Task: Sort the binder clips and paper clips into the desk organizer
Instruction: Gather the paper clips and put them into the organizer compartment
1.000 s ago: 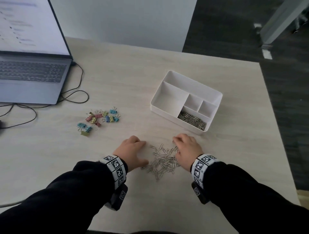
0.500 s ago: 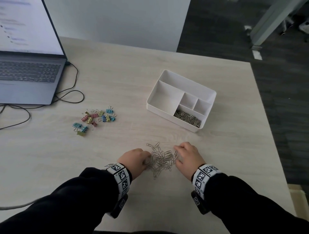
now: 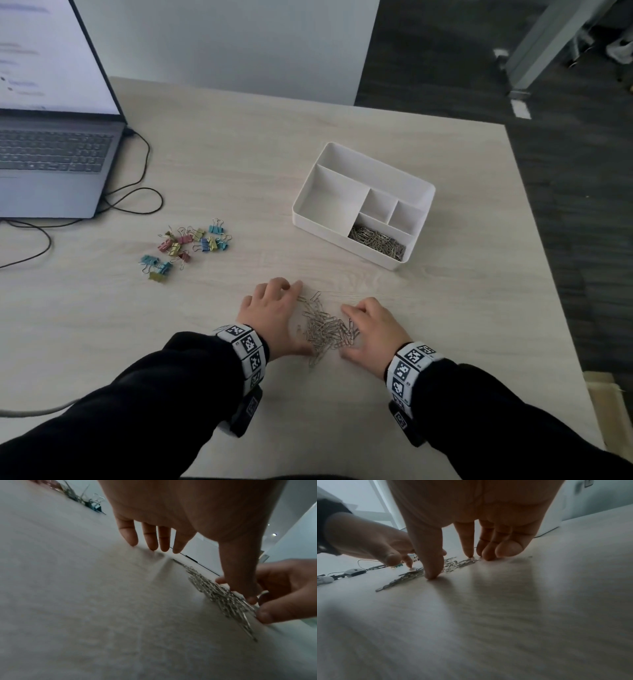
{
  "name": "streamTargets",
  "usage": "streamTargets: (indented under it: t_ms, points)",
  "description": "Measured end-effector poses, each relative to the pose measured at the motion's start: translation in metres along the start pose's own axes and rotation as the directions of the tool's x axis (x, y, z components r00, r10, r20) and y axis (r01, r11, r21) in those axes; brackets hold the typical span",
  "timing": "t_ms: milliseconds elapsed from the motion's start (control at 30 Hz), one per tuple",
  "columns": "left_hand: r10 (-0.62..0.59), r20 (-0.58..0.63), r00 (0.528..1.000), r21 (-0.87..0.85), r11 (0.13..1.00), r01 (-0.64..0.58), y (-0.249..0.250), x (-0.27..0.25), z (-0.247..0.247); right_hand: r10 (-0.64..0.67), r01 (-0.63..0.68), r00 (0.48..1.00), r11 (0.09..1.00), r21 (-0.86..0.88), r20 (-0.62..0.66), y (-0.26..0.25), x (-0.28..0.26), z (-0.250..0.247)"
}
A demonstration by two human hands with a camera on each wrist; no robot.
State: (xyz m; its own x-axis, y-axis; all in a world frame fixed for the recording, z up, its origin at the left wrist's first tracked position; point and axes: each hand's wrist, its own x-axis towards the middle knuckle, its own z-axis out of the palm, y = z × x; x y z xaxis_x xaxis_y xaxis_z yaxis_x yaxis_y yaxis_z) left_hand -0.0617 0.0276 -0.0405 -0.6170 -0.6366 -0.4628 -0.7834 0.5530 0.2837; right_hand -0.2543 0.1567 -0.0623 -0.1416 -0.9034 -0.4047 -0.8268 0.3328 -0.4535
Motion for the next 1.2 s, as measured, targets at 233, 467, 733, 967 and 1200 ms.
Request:
streamTargets:
  t_ms: [233,467,733,967,1200]
  points:
    - [0.173,0.013,0.985,0.054,0.983,-0.174,0.015,-0.002,0.015,-0.129,0.127,0.991,0.99,0.056,0.038,-0.017,0.009,0.008]
    - [0.101,-0.031,0.994,-0.019,0.995,-0.101,0.0,-0.008,0.006,-0.098,0.102,0.994,0.992,0.079,-0.057,0.006,0.007,-0.007]
    - [0.075,-0.021,0.997,0.032,0.997,-0.074,0.016,-0.014,0.022,-0.138,0.153,0.981,0.982,-0.109,0.139,-0.022,0.014,-0.002]
    - [0.137,-0.007,0.99,-0.11,0.984,-0.137,0.013,0.001,0.016,-0.153,0.159,0.98,0.986,-0.043,0.129,-0.032,0.024,-0.001]
    - [0.14,-0.007,0.99,-0.121,0.983,-0.14,0.021,0.012,0.007,-0.146,0.15,0.984,0.988,-0.028,0.101,-0.035,0.032,-0.003]
